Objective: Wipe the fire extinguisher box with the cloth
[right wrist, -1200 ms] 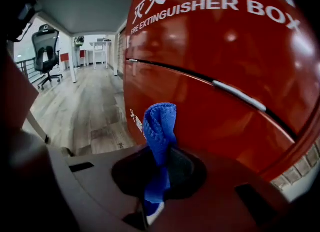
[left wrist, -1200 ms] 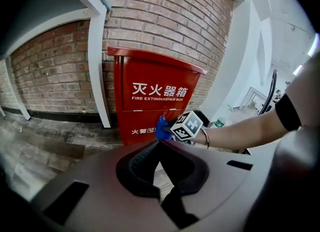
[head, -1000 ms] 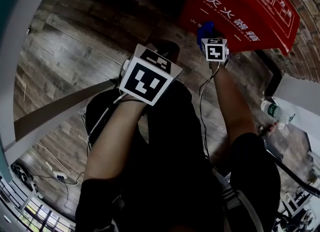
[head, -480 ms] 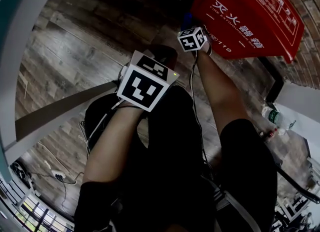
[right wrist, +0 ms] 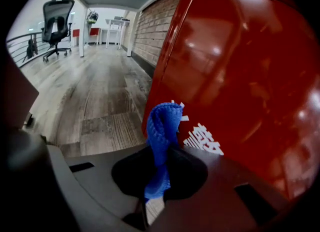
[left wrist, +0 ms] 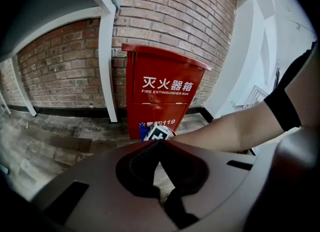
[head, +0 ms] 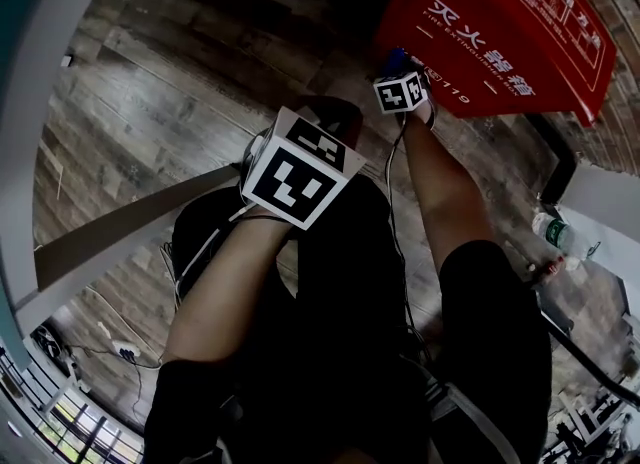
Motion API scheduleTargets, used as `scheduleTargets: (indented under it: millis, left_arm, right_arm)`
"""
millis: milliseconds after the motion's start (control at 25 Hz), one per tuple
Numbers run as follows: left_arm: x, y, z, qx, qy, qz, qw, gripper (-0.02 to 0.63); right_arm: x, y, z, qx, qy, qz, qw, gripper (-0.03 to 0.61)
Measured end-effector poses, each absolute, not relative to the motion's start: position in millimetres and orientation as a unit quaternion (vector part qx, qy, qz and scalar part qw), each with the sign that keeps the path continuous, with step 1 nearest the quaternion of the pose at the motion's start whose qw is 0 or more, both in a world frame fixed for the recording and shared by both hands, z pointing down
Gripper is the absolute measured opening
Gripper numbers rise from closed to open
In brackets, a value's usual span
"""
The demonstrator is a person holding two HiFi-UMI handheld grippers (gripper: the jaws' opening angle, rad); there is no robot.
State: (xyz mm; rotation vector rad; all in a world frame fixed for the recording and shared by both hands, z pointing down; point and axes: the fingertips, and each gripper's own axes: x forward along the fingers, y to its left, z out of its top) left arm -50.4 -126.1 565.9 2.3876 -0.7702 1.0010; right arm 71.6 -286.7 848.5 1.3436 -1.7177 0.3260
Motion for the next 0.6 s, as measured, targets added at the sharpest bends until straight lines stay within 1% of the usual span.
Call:
scheduleTargets:
  millis: [280, 600]
  left_arm:
    - [-4.7, -122.6, 560.6, 0.883, -0.232, 0.353, 0.205, -0.002]
    - [47.3, -119.4, 564.9, 0.896, -0.174, 0.364, 0.184, -0.002]
  right_arm:
    - [134.0, -245.3, 856.5, 0.566, -0.664, 0.15, 0.466, 0.041]
    - [243.5, -176.6, 861.0, 0.629, -0.597, 0.207, 0.453, 0.041]
